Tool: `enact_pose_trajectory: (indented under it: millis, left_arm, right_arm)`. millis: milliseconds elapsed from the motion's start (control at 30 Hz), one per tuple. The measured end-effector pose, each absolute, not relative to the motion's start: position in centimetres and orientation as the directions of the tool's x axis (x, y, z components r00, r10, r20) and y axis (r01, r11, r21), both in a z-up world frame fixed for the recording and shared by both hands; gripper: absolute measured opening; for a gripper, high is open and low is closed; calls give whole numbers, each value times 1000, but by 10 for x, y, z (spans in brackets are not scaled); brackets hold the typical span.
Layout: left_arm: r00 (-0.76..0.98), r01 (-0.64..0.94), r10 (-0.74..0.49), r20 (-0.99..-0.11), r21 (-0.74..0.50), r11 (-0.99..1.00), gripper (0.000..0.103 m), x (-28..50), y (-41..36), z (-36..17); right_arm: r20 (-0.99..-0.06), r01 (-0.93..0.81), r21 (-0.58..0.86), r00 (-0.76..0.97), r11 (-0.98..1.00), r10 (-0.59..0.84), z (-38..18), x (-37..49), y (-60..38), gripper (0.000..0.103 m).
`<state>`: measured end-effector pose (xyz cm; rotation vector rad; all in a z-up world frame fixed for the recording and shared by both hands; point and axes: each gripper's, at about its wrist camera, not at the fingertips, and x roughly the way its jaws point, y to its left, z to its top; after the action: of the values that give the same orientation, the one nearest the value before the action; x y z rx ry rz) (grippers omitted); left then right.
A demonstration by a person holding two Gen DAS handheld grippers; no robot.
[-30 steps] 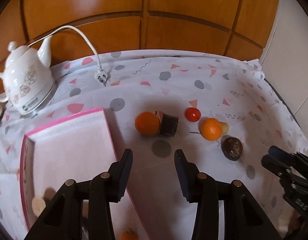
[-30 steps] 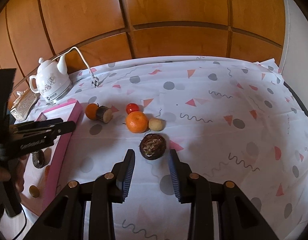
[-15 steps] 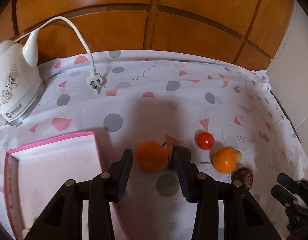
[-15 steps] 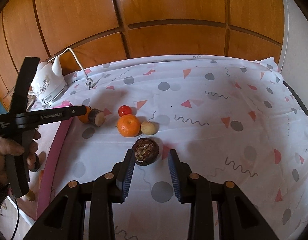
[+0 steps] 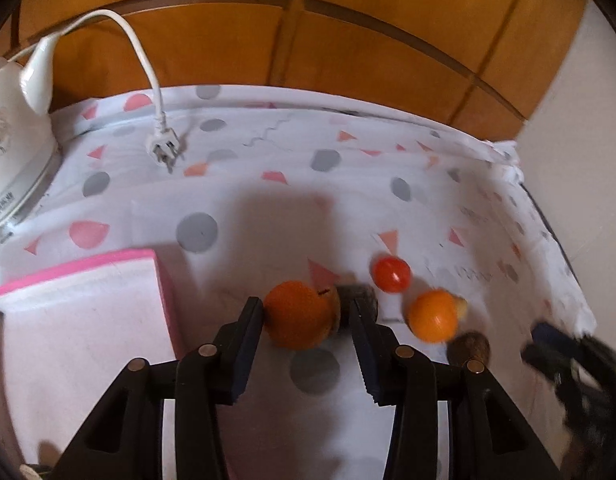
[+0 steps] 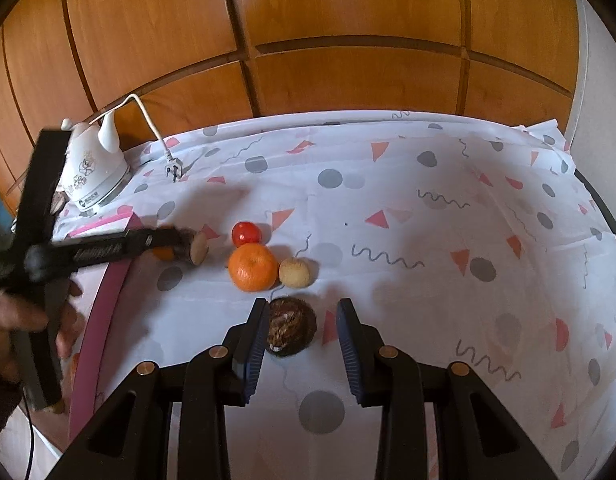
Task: Organize fruits
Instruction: 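Grasp the mandarin orange with the left gripper, then place the orange in the tray with left while right grasps the tan ball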
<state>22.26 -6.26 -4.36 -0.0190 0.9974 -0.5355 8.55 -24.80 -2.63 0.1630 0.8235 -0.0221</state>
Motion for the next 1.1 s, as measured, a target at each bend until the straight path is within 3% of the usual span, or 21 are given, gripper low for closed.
enact_pose_trajectory:
  millis: [167,333,500,567,600,633,1100]
  left_arm:
    - [367,494,-486,-793,-277,825,43,213,-55,-43]
    - [393,537,-413,-821,-159,828,46,212,-57,-44]
    - [369,537,-425,-826,-184,823,51,219,-65,-51]
    - [358,537,-419,-834,-184,824,49,220,-67,-56]
    - [361,540,-417,-834,-178,823,40,218,-69,-56]
    - [356,540,-415,-838,-178,823,39,218,-69,-58]
    - [416,421,-438,-797,-257,870,39,186,-48,-47]
  right_arm:
    - [-727,94,140,685,986,38,-22,95,-254,34]
    - [-737,99,154,675,983,47,-26,100,-255,34]
    - [-736,96,159,675,983,53,-27,102,-257,34]
    - [-739,96,161,671,982,55,-28,103,-259,34]
    - [-742,97,159,669,982,54,-29,104,-260,34]
    - [-743,99,159,668,982,53,-30,105,-261,34]
    - [-805,-7,143,581,990,120,-58,146,-250,34]
